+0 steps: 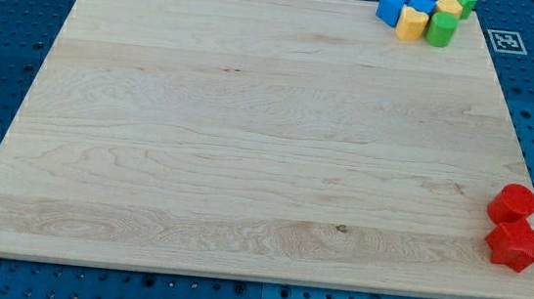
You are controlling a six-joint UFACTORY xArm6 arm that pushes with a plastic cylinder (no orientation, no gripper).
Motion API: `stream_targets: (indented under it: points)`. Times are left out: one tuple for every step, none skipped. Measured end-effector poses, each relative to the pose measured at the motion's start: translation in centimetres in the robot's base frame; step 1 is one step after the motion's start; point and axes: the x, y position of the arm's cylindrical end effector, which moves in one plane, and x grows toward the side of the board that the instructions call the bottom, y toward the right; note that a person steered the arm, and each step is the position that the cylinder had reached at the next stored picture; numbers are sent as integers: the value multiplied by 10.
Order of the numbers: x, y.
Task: Push red star a bit left and up
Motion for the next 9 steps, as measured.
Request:
stream_targets:
  points:
    - [7,2]
    - [7,2]
    - [7,2]
    - [7,2]
    - [7,3]
    - [7,3]
    - [7,6]
    - [9,9]
    - [51,8]
